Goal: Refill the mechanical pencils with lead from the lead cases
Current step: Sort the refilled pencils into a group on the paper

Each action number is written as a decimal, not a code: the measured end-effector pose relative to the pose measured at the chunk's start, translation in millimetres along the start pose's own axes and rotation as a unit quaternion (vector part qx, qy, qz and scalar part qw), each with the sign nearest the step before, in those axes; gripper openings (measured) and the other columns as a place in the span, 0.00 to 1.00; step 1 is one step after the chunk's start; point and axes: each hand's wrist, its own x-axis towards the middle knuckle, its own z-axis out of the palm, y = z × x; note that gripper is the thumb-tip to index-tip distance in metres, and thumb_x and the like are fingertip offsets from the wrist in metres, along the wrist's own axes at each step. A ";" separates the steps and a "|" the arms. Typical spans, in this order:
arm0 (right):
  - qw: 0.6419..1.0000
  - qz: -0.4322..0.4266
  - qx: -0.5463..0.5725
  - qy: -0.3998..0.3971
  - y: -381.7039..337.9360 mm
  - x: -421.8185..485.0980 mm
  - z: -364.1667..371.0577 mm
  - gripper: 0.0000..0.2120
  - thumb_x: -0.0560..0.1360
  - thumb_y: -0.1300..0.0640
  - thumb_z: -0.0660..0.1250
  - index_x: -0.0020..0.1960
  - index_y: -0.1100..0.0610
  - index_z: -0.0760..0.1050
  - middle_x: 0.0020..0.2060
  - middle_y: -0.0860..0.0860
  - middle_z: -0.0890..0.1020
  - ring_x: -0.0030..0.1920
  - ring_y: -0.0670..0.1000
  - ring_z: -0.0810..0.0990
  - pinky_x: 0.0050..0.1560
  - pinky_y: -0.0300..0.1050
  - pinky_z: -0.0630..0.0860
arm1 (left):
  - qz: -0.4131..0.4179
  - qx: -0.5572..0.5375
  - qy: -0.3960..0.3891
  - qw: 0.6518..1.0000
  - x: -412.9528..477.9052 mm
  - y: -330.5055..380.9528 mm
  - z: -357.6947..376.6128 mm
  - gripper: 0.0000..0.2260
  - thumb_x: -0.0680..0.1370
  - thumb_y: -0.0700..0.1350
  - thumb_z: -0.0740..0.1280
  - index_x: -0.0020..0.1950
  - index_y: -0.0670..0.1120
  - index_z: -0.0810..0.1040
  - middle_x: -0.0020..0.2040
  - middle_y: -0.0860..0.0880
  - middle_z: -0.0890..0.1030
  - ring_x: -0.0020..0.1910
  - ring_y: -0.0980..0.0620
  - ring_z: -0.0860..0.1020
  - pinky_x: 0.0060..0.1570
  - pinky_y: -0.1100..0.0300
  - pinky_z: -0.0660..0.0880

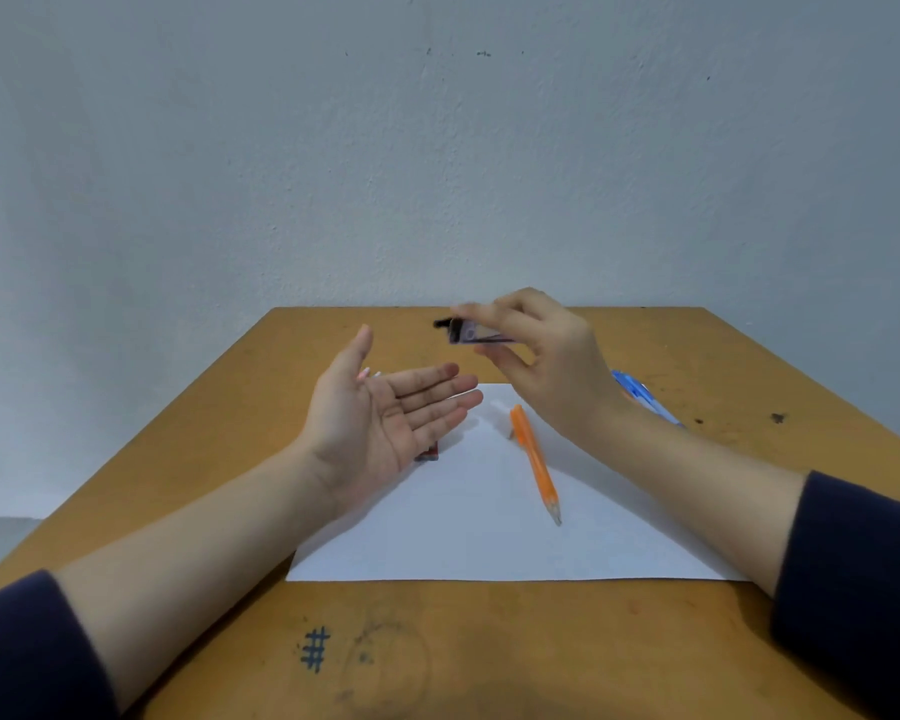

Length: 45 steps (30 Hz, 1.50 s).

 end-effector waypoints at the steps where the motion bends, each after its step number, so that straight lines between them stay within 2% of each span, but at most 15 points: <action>1: 0.999 -0.040 -0.034 -0.004 2.7 -0.7 1.0 0.17 0.71 0.66 0.70 0.59 0.55 0.80 0.41 0.53 0.80 0.41 0.52 0.78 0.41 0.49 0.75 | -0.004 -0.011 -0.005 1.000 -0.6 0.9 -0.3 0.36 0.79 0.64 0.50 0.64 0.31 0.71 0.60 0.33 0.78 0.60 0.38 0.78 0.62 0.50 0.72; 3: 0.993 -0.092 -0.068 0.000 5.5 -1.6 2.8 0.18 0.72 0.68 0.70 0.59 0.56 0.80 0.44 0.52 0.82 0.43 0.53 0.80 0.39 0.53 0.75 | -0.015 -0.030 -0.013 0.999 -0.9 2.3 -1.6 0.37 0.79 0.65 0.50 0.65 0.31 0.70 0.60 0.33 0.78 0.61 0.37 0.77 0.64 0.49 0.71; 6: 0.987 -0.128 -0.094 0.004 3.1 -2.2 2.3 0.20 0.72 0.70 0.70 0.62 0.57 0.78 0.45 0.51 0.83 0.46 0.52 0.81 0.41 0.51 0.76 | -0.029 -0.051 -0.018 0.998 -0.8 2.3 -1.9 0.38 0.78 0.65 0.51 0.65 0.30 0.70 0.61 0.32 0.77 0.61 0.36 0.76 0.65 0.48 0.69; 12: 0.986 -0.130 -0.103 0.008 -0.2 -0.2 0.7 0.28 0.74 0.71 0.65 0.70 0.56 0.65 0.43 0.51 0.82 0.46 0.51 0.81 0.45 0.50 0.76 | -0.033 -0.065 -0.021 0.997 -0.9 3.3 -3.3 0.39 0.78 0.66 0.51 0.66 0.30 0.69 0.61 0.31 0.76 0.62 0.35 0.76 0.66 0.48 0.70; 15: 0.983 -0.135 -0.121 0.009 7.2 -3.3 3.0 0.22 0.72 0.72 0.65 0.64 0.58 0.75 0.46 0.52 0.83 0.49 0.53 0.81 0.45 0.52 0.76 | -0.038 -0.064 -0.024 0.997 -1.5 3.6 -2.6 0.39 0.78 0.66 0.50 0.66 0.30 0.69 0.61 0.31 0.76 0.62 0.36 0.76 0.62 0.45 0.72; 18: 0.982 -0.135 -0.135 0.002 12.3 -5.3 5.2 0.15 0.72 0.70 0.66 0.55 0.58 0.81 0.50 0.52 0.84 0.51 0.55 0.82 0.47 0.52 0.77 | -0.041 -0.064 -0.023 0.997 -1.3 3.4 -2.5 0.40 0.78 0.66 0.50 0.66 0.29 0.69 0.61 0.31 0.76 0.62 0.36 0.76 0.65 0.47 0.71; 21: 0.983 -0.121 -0.138 0.002 11.3 -5.0 3.4 0.17 0.71 0.70 0.68 0.58 0.58 0.80 0.47 0.51 0.84 0.49 0.53 0.82 0.45 0.51 0.77 | -0.045 -0.067 -0.017 0.997 -1.2 3.4 -1.8 0.39 0.78 0.65 0.50 0.66 0.29 0.69 0.61 0.31 0.76 0.62 0.36 0.76 0.65 0.49 0.70; 25: 0.988 -0.091 -0.126 0.012 3.8 -1.7 1.2 0.26 0.73 0.69 0.66 0.69 0.55 0.67 0.40 0.50 0.82 0.42 0.51 0.80 0.44 0.49 0.75 | -0.050 -0.063 -0.013 0.997 -1.6 3.2 -1.4 0.39 0.79 0.65 0.49 0.66 0.29 0.69 0.61 0.31 0.76 0.62 0.36 0.76 0.65 0.49 0.70; 26: 0.987 -0.096 -0.129 0.013 4.2 -1.9 1.4 0.25 0.73 0.69 0.65 0.69 0.55 0.68 0.40 0.50 0.82 0.43 0.52 0.80 0.44 0.49 0.75 | -0.051 -0.063 -0.012 0.997 -1.6 3.2 -1.6 0.39 0.79 0.65 0.49 0.66 0.29 0.69 0.61 0.31 0.76 0.62 0.36 0.76 0.65 0.49 0.70; 28: 0.984 -0.117 -0.137 0.008 7.5 -3.4 2.0 0.20 0.72 0.70 0.65 0.61 0.57 0.77 0.44 0.51 0.84 0.46 0.53 0.80 0.44 0.49 0.75 | -0.052 -0.064 -0.010 0.997 -1.9 3.5 -1.6 0.39 0.79 0.65 0.49 0.66 0.29 0.69 0.61 0.31 0.76 0.62 0.36 0.76 0.64 0.49 0.70; 30: 0.983 -0.123 -0.139 0.000 9.9 -4.8 3.0 0.17 0.71 0.72 0.66 0.55 0.57 0.81 0.47 0.51 0.84 0.48 0.53 0.81 0.45 0.47 0.75 | -0.052 -0.065 -0.007 0.996 -2.1 3.7 -1.5 0.39 0.79 0.65 0.49 0.65 0.29 0.69 0.60 0.31 0.77 0.61 0.36 0.76 0.64 0.49 0.70; 34: 0.986 -0.109 -0.128 -0.009 10.4 -5.1 3.5 0.18 0.70 0.72 0.68 0.55 0.58 0.82 0.48 0.51 0.84 0.48 0.54 0.82 0.44 0.46 0.74 | -0.053 -0.070 -0.003 0.996 -2.5 3.9 -1.0 0.39 0.79 0.65 0.49 0.65 0.29 0.69 0.60 0.31 0.77 0.61 0.36 0.76 0.64 0.49 0.70; 39: 0.988 -0.097 -0.117 -0.006 10.1 -5.5 4.5 0.18 0.69 0.72 0.70 0.55 0.58 0.82 0.47 0.51 0.84 0.47 0.54 0.82 0.42 0.49 0.77 | -0.053 -0.065 -0.003 0.996 -2.6 3.9 -0.9 0.37 0.80 0.63 0.50 0.65 0.30 0.70 0.60 0.31 0.77 0.61 0.36 0.77 0.64 0.49 0.72; 45: 0.989 -0.093 -0.112 -0.004 7.6 -5.7 4.5 0.18 0.68 0.72 0.71 0.55 0.58 0.81 0.47 0.51 0.84 0.46 0.54 0.82 0.41 0.50 0.77 | -0.042 -0.043 0.013 0.998 -2.6 4.0 0.9 0.28 0.81 0.56 0.54 0.61 0.31 0.73 0.58 0.33 0.79 0.56 0.38 0.80 0.55 0.49 0.77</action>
